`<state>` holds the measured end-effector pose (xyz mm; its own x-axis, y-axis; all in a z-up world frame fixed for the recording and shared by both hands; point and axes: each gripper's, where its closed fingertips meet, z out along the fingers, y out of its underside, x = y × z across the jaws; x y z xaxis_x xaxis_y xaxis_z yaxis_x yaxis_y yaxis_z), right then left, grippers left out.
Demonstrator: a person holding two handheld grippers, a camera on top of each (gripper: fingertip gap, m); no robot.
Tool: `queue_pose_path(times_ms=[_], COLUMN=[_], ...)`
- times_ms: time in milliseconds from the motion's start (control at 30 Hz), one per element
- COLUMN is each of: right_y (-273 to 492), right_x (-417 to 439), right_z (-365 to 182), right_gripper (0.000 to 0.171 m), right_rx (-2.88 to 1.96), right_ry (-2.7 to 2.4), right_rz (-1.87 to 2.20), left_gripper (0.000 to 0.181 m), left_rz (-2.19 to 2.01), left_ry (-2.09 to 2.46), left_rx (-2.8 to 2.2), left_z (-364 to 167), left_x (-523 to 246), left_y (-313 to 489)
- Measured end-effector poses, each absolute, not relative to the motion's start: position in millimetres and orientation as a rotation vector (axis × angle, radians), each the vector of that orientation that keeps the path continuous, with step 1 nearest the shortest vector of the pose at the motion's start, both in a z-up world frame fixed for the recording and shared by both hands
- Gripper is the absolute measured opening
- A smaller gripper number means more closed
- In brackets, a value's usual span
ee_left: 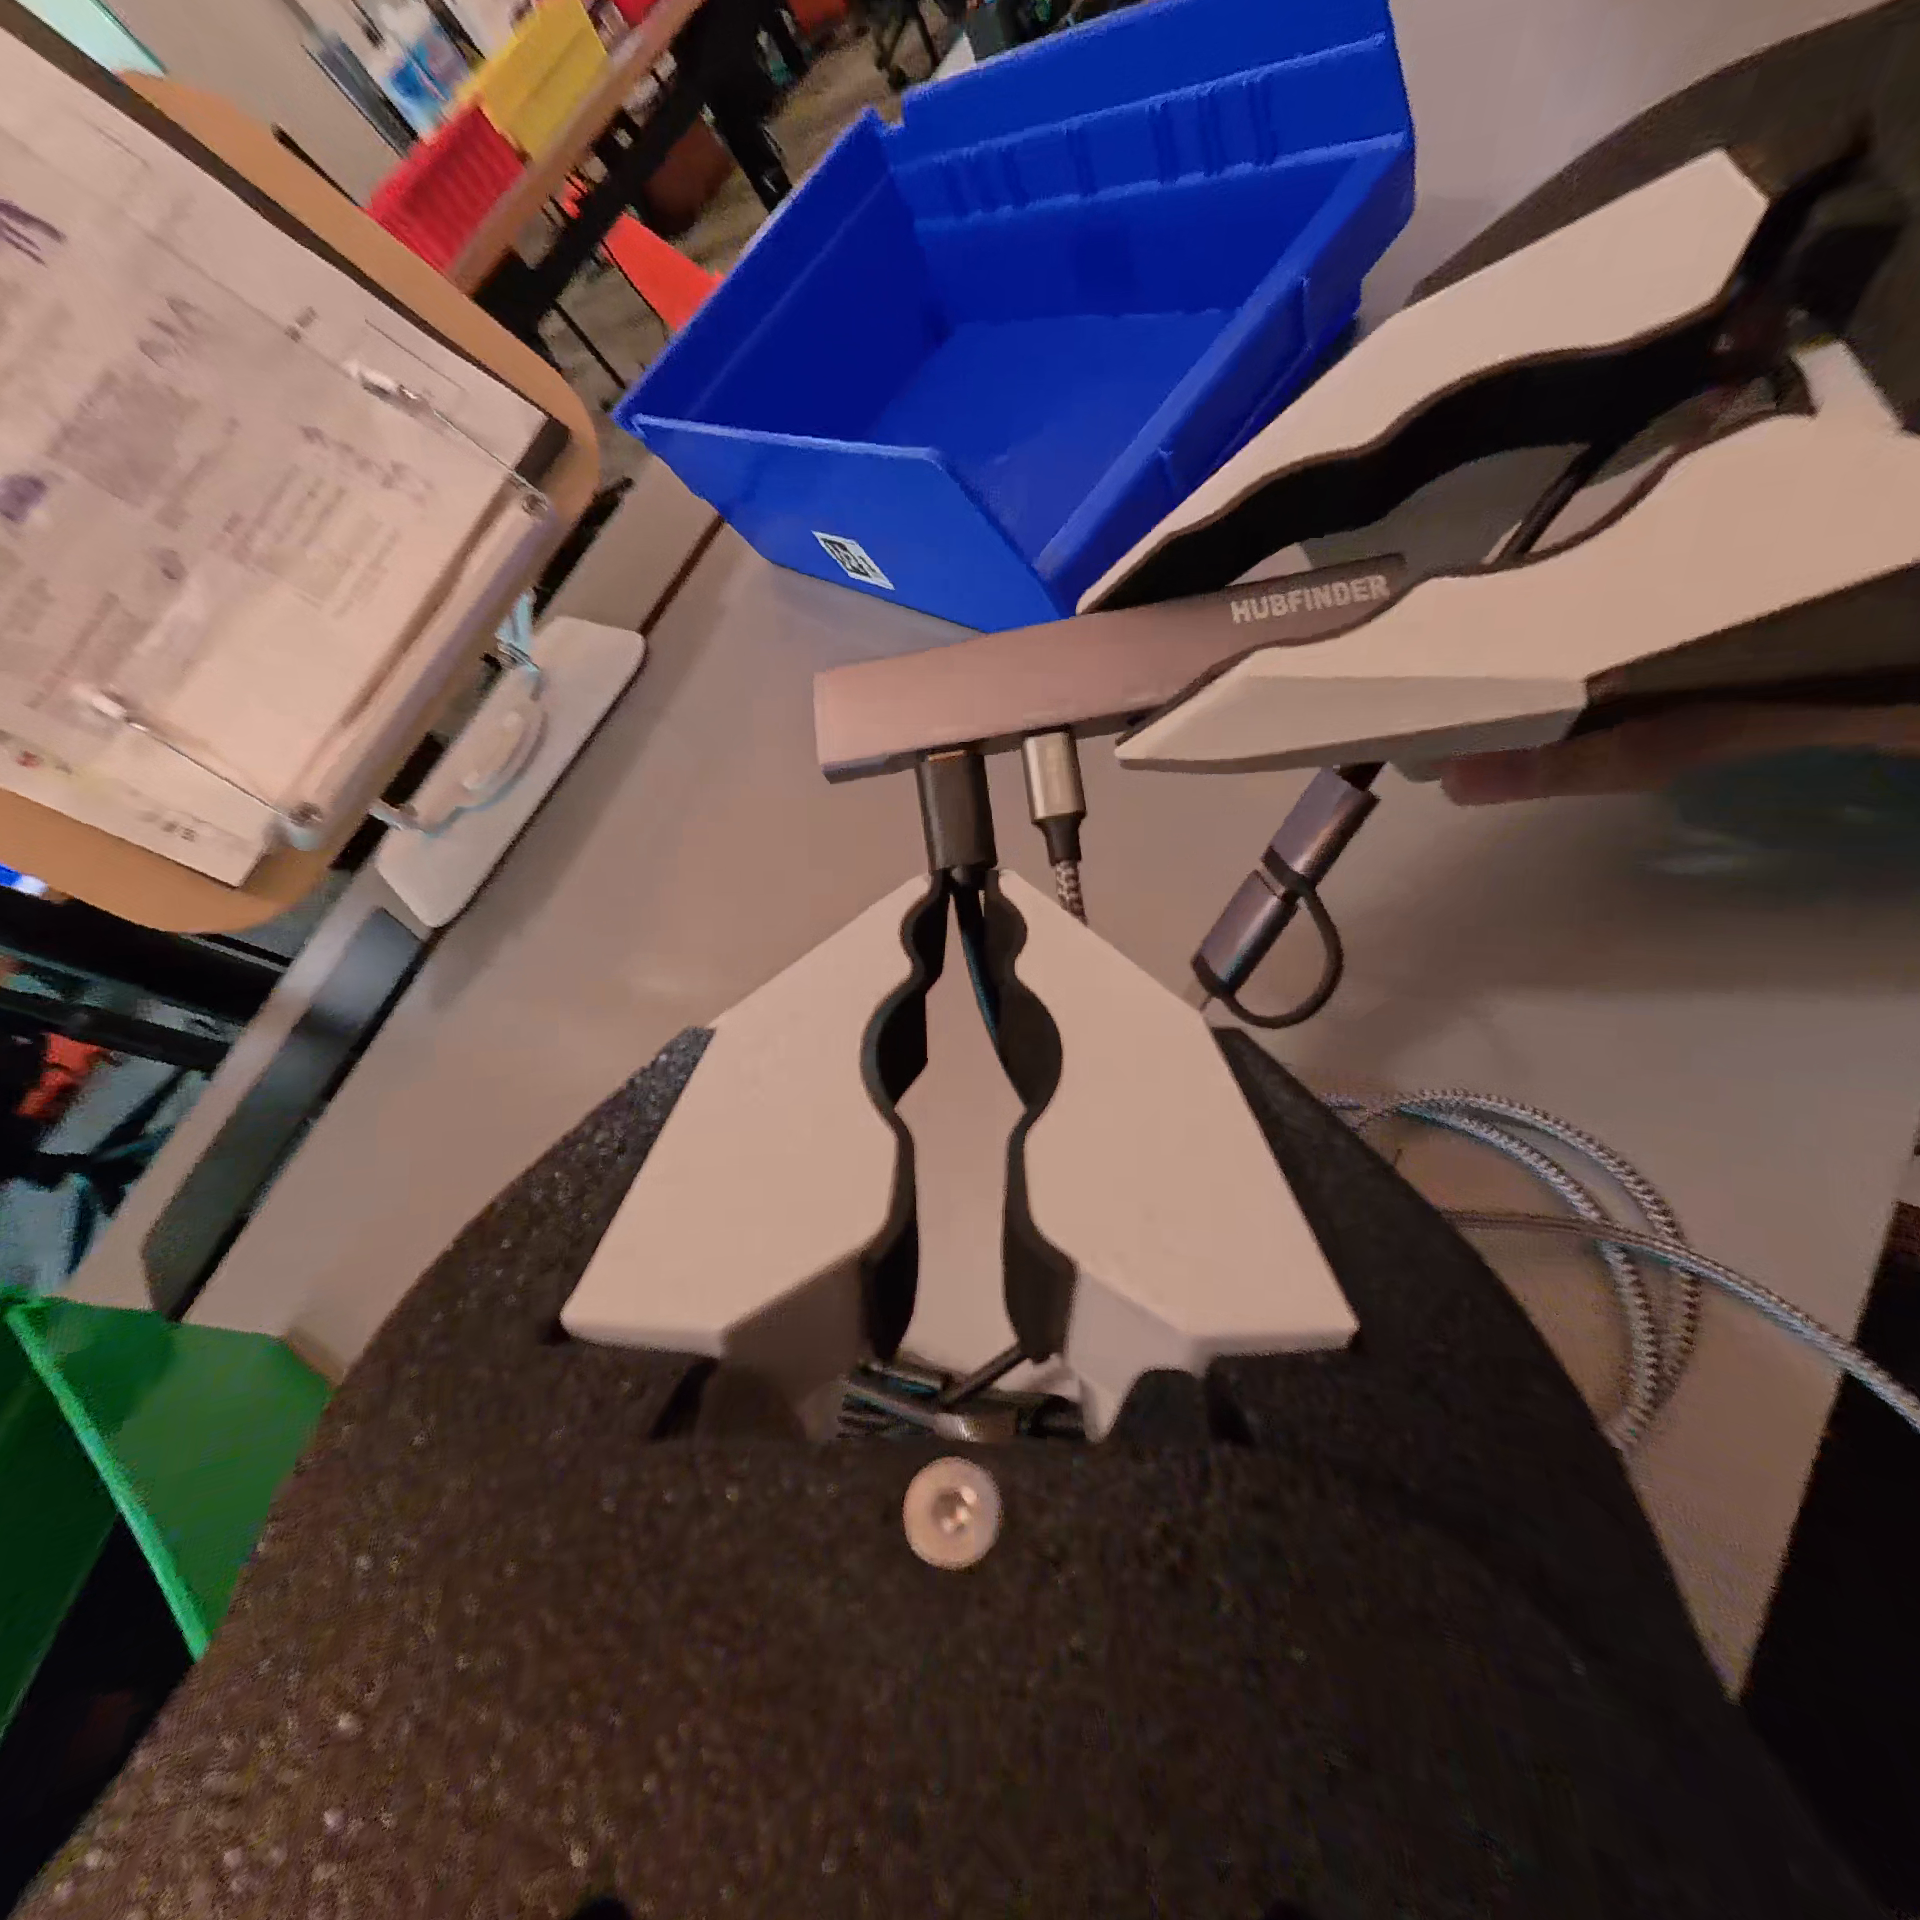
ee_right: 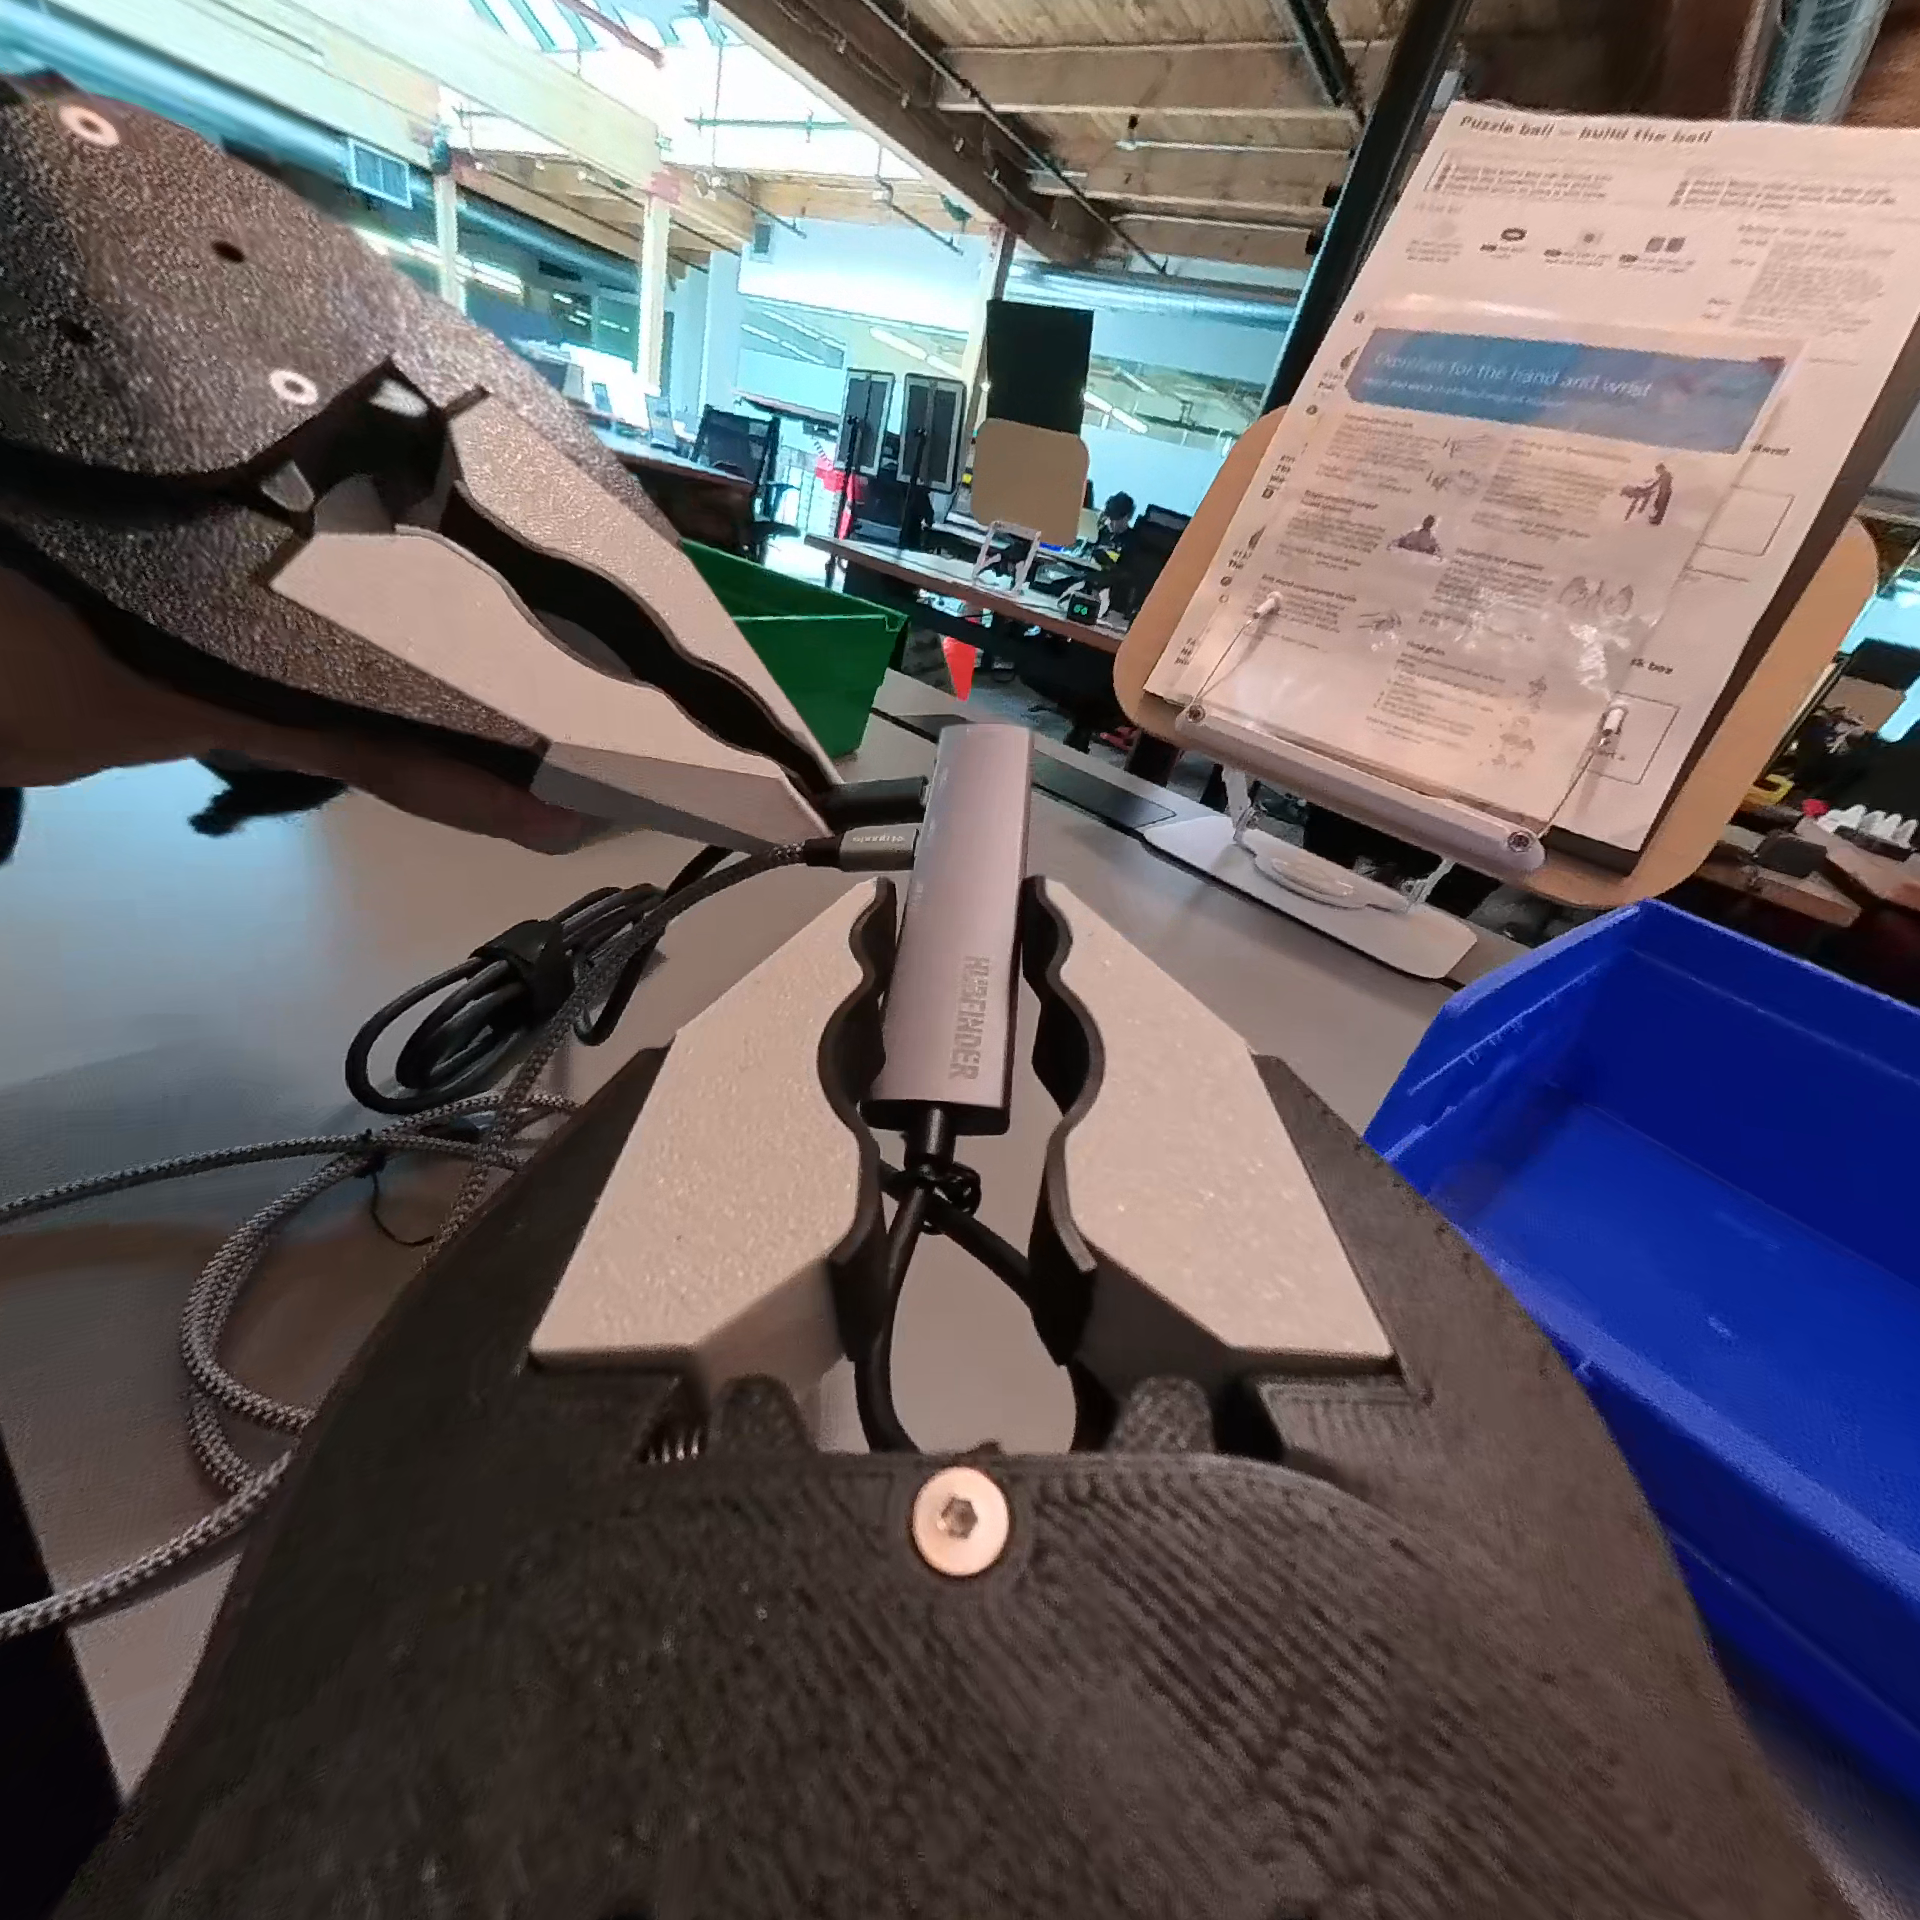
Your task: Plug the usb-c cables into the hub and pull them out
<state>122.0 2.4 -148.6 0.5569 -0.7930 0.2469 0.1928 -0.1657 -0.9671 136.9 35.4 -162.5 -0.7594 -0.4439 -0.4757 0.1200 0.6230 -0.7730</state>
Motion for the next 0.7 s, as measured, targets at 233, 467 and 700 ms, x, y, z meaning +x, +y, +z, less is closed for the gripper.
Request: queue_pose_path(times_ms=[233,467,700], right_y=[5,6,-1], right_x=[122,122,120], right_z=[-154,-155,-143], right_gripper=[0.025,0.026,0.023], right_rx=[-1.549,-1.570,-1.538], right_ry=[0.514,0.489,0.454], right_rz=[-0.959,-0.971,-1.161], left_gripper=[0.002,0.003,0.003], left_rz=[-1.095,-1.079,-1.191], left_ry=[2.128,2.175,2.117], left_rx=[-0.204,-0.098,-0.140], left_z=[-162,-165,-158], left_x=[140,141,139], left_y=[37,38,32])
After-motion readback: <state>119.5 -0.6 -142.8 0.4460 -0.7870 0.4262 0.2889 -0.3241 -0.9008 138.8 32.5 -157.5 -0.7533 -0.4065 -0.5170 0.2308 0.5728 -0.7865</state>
